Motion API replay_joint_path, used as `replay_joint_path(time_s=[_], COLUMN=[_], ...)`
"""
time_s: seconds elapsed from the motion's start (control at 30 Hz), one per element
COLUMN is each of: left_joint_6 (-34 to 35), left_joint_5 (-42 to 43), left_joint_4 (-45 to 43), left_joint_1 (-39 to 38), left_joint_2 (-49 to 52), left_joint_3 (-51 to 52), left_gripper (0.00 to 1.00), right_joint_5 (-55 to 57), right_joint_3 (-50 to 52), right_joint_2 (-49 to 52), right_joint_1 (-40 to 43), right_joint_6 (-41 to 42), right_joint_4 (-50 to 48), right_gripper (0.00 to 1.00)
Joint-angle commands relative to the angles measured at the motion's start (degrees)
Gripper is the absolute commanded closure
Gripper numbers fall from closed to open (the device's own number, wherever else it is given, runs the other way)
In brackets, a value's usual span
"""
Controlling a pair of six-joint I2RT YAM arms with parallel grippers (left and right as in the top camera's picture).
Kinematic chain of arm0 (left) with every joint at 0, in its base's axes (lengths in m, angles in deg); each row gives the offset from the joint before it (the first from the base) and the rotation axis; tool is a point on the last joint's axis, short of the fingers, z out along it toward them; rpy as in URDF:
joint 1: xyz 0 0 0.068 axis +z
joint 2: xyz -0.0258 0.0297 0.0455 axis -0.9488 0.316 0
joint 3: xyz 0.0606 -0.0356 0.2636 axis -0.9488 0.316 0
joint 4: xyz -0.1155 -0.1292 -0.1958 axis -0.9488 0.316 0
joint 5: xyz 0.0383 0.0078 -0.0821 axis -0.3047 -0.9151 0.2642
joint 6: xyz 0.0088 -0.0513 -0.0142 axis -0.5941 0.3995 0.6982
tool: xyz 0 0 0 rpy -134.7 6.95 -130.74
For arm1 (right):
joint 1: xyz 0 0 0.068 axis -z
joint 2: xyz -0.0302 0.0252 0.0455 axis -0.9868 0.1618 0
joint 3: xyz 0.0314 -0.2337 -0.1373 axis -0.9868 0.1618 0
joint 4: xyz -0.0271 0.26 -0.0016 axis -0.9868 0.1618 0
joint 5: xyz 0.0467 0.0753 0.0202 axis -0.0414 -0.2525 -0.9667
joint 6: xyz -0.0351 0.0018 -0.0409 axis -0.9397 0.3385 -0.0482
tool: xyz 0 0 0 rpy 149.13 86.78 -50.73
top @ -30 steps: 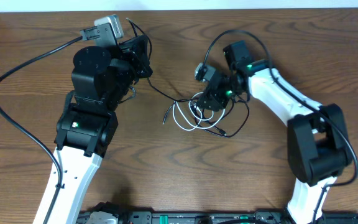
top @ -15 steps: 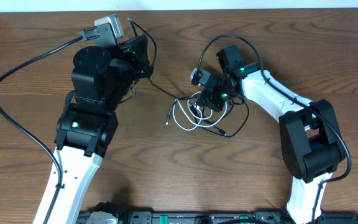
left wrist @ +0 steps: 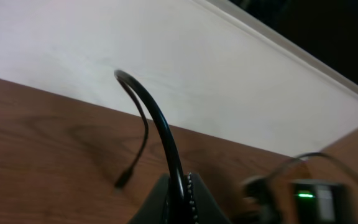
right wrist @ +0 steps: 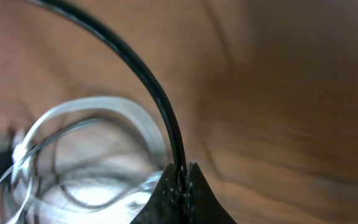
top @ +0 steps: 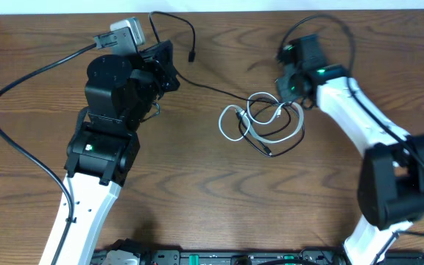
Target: Untangle cables
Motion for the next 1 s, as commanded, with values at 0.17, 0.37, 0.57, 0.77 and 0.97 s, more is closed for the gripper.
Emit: replay_joint_path(time_s=[0.17, 0.37, 0.57, 0.77, 0.97], left_joint_6=[-1.9, -2.05, -2.08, -5.79, -5.99], left_joint_5=[-9.99, -9.99, -9.97, -9.94, -7.85], left_joint_4=[4.04, 7.32, 10.05, -0.87, -16.46], left_joint_1=[0.42, 0.39, 0.39, 0.39, 0.39], left_joint_2=[-0.31, -0.28, -0.31, -0.2, -0.2], left_joint_3=[-1.36, -1.36, -1.33, -1.36, -1.36], left_gripper=[0.92, 0.92, 0.93, 0.92, 0.93], right_joint_5=[-4.48, -12.72, -21.44, -22.47, -24.37], right_joint_3=[-1.11, -1.11, -1.11, -0.98, -0.98], right_joint_2=[-11.02, -19.8, -24.02, -21.68, -18.53], right_joint_1=[3.37, 7.45, 12.13, 12.33, 12.13], right_joint_6=[3.63, 8.35, 13.66, 13.7, 9.94], right_joint_4=[-1.62, -2.45, 0.42, 6.91, 10.05], right_gripper=[0.99, 0.99, 0.99, 0.89, 0.47])
